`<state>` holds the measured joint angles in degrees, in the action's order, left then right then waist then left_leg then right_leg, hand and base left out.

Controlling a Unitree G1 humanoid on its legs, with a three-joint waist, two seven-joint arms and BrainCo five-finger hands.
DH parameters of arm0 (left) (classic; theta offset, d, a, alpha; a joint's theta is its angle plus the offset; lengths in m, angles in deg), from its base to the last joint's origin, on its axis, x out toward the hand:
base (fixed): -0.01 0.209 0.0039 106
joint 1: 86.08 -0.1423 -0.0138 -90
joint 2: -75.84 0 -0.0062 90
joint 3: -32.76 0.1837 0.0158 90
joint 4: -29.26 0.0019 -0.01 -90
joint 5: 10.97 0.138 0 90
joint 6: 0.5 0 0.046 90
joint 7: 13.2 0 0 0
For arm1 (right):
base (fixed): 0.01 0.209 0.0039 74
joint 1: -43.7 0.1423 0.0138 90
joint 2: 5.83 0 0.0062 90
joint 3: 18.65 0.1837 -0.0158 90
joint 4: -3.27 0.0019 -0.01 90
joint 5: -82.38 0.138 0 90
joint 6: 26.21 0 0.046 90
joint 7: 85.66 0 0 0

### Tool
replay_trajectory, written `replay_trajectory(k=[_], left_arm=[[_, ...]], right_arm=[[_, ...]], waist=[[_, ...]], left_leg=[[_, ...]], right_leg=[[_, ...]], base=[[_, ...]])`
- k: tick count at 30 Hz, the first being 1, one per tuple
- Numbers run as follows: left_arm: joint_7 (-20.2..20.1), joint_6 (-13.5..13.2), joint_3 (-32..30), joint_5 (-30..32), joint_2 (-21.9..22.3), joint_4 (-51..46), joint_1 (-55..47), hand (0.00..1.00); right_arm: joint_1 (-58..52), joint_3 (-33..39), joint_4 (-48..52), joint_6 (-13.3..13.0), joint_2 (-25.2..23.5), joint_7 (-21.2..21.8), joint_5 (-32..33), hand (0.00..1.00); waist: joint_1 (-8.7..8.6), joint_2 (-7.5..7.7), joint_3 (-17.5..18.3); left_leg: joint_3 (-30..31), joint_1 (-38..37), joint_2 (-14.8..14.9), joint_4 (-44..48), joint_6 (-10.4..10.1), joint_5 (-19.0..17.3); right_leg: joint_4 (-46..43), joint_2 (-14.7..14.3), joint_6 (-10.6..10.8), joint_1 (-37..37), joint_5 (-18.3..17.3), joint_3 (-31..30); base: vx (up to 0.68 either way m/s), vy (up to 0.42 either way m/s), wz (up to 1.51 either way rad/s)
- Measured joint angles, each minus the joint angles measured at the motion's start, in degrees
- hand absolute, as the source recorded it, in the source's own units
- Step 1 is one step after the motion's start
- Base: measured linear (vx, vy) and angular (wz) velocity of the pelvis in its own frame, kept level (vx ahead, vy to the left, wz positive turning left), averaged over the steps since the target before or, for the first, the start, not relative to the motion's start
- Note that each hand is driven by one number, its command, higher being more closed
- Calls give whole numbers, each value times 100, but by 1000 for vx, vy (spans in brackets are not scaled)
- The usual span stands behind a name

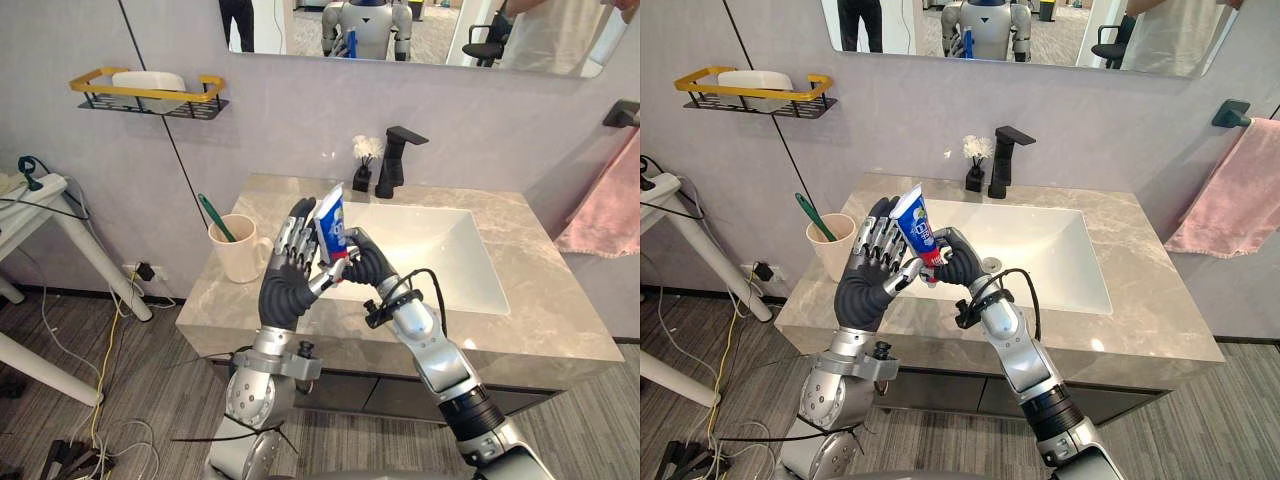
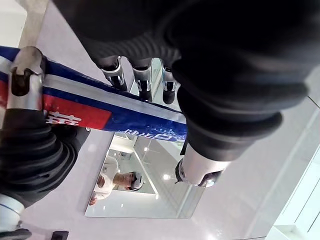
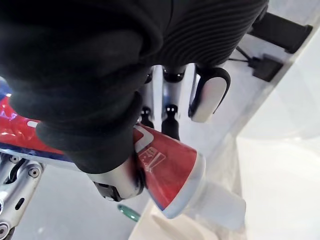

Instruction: Organize washtable

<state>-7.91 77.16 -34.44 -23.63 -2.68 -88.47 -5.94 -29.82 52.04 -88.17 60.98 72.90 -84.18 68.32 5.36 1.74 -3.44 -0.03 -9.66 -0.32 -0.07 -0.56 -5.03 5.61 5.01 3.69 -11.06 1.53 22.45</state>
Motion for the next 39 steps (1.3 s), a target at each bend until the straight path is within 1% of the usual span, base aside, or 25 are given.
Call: replay_trajectory(k=[2,7,11,12,18,21,23,30,35,38,39], left_arm=[[19,0,0,227,-1,0,0,0],[120,0,2,517,-4,0,27,0],[216,0,-1,922,-4,0,27,0],[257,0,-13,1145,-4,0,28,0],[371,0,-90,1575,-1,0,29,0],[430,1,-135,1815,1,2,29,0],[484,4,-213,1995,19,9,27,0],[508,69,-339,2133,174,118,25,0],[529,81,-464,2239,219,182,-18,0],[604,91,-563,2242,221,437,-38,0],[606,93,-573,2243,222,476,-38,100]], right_arm=[[7,-12,-4,0,0,2,0,100],[8,-96,-5,1,0,15,-8,100],[8,-141,-4,1,-15,128,-22,100],[8,-174,-4,1,-50,152,-115,100],[6,-326,-3,0,-115,236,-248,100],[-10,-370,-3,0,-202,241,-420,100],[-27,-413,-2,-1,-257,244,-544,100],[-186,-541,3,-4,-265,245,-880,100],[-301,-547,11,-6,-269,245,-905,100],[-337,-550,88,-21,-271,245,-904,100],[-337,-550,89,-30,-271,245,-904,100]], waist=[[0,7,-5],[-8,54,-40],[-9,64,-46],[-14,64,-46],[-46,63,-47],[-66,63,-47],[-118,63,-47],[-128,61,-48],[-131,54,-53],[-133,48,-57],[-132,47,-57]], left_leg=[[-2,1,0,9,0,0],[-14,-1,2,9,0,0],[-27,0,-1,8,0,-1],[-31,0,1,8,0,-1],[-42,-1,4,9,-1,-2],[-48,0,5,8,-1,-2],[-49,0,6,8,0,-2],[-83,0,22,4,-1,-4],[-99,0,29,4,-1,-4],[-109,1,35,1,-1,-5],[-111,2,36,1,-1,-5]], right_leg=[[0,0,0,28,3,-3],[-1,-2,0,31,3,-17],[0,0,0,37,6,-31],[0,-1,0,39,6,-34],[1,-4,-1,41,7,-41],[2,-5,-2,45,8,-45],[2,-5,-3,45,8,-46],[1,-19,-3,51,8,-70],[2,-25,-4,53,9,-86],[2,-31,-5,54,10,-94],[2,-31,-5,55,10,-96]], base=[[0,0,0],[0,0,0],[0,0,0],[0,0,0],[0,0,0],[0,0,0],[0,0,0],[0,0,-1],[0,0,0],[0,0,0],[0,0,0]])
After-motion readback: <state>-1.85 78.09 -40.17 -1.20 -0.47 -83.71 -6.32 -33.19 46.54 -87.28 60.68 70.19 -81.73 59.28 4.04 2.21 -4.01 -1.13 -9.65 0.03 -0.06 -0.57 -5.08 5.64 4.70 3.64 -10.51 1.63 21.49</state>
